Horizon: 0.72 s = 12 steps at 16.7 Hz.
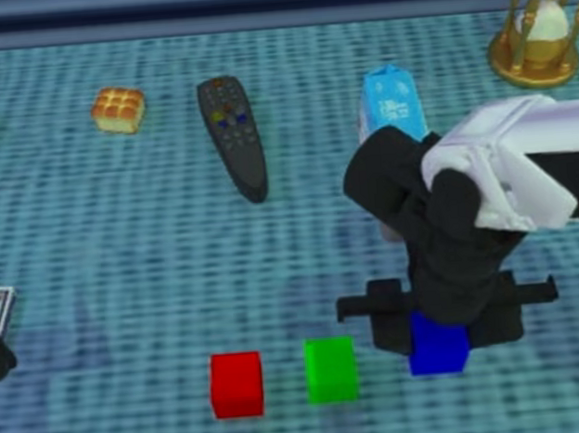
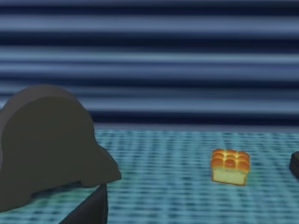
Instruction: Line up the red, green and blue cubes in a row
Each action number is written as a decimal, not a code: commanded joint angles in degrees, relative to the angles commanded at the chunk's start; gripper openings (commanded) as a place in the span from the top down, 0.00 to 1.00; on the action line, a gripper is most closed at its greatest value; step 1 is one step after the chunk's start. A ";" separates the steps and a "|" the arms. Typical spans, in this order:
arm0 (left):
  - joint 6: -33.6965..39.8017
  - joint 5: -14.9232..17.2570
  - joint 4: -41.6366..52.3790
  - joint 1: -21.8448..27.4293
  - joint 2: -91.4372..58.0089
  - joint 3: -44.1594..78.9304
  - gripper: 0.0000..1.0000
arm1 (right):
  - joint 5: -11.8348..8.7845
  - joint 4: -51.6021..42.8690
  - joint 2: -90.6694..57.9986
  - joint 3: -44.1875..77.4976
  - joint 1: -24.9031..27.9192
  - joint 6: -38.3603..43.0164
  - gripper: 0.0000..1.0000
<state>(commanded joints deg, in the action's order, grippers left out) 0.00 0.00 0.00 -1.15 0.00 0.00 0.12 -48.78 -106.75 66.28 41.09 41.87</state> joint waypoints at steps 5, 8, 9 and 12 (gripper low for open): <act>0.00 0.00 0.00 0.00 0.00 0.00 0.00 | 0.18 6.51 -2.98 -3.89 0.29 0.10 1.00; 0.00 0.00 0.00 0.00 0.00 0.00 0.00 | 0.18 6.51 -2.98 -3.89 0.29 0.10 1.00; 0.00 0.00 0.00 0.00 0.00 0.00 0.00 | 0.18 6.51 -2.98 -3.89 0.29 0.10 0.92; 0.00 0.00 0.00 0.00 0.00 0.00 0.00 | 0.18 6.51 -2.98 -3.89 0.29 0.10 0.70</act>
<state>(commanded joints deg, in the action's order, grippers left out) 0.00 0.00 0.00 -1.15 0.00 0.00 0.30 -42.26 -109.72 62.38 41.38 41.97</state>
